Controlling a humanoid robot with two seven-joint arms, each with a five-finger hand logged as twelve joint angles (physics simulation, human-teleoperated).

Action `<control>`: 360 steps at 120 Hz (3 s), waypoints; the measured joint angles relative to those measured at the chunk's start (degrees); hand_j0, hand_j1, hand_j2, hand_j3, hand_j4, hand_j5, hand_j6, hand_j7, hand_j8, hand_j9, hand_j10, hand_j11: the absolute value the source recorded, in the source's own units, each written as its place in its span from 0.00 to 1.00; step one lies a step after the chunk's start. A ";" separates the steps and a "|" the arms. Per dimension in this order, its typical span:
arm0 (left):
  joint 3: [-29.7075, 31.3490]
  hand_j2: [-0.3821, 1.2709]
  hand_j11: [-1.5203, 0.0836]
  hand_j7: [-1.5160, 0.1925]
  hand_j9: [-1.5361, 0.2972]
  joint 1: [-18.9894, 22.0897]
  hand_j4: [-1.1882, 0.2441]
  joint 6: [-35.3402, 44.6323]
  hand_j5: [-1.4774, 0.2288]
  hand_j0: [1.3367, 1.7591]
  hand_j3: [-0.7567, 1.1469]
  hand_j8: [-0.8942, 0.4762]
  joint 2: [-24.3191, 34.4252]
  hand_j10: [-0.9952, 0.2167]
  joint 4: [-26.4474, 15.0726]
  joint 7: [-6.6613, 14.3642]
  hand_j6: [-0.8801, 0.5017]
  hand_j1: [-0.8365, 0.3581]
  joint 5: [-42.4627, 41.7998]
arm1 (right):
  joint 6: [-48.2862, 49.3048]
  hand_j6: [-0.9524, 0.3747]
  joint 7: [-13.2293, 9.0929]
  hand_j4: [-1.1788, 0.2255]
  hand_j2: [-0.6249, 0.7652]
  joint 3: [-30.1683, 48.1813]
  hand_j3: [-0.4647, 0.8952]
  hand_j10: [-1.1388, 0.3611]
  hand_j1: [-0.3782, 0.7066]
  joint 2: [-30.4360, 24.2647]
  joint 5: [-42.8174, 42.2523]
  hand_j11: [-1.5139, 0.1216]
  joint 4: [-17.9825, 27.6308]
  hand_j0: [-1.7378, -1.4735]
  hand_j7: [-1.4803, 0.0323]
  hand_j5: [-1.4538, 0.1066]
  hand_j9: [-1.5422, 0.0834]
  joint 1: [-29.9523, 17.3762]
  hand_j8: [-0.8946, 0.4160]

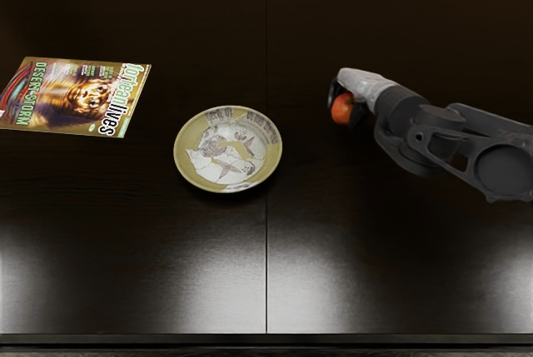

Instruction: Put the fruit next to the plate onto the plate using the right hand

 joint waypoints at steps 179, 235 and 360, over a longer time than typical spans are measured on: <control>0.00 0.23 0.95 0.89 0.84 0.00 0.83 0.00 0.87 0.76 0.40 0.65 0.00 0.82 0.00 0.00 0.64 0.99 0.00 | -0.50 0.42 -0.06 0.36 0.62 0.62 0.34 0.37 0.59 17.09 -0.12 0.29 -2.46 0.34 0.32 0.24 0.31 -0.23 0.43; 0.00 0.23 0.95 0.89 0.84 0.00 0.83 0.00 0.87 0.76 0.40 0.65 0.00 0.82 0.00 0.00 0.64 0.99 0.01 | -0.74 0.50 -0.03 0.60 0.45 0.80 0.34 0.54 0.37 17.93 -0.46 0.64 -2.60 0.31 0.68 0.63 0.66 -0.44 0.47; 0.00 0.23 0.95 0.89 0.84 0.00 0.83 0.00 0.87 0.76 0.40 0.65 0.00 0.82 0.00 0.00 0.64 0.99 0.01 | 37.19 0.71 -0.03 0.84 0.45 24.22 0.34 0.76 0.03 -10.23 50.76 0.92 2.86 0.30 0.98 0.93 0.95 1.67 0.68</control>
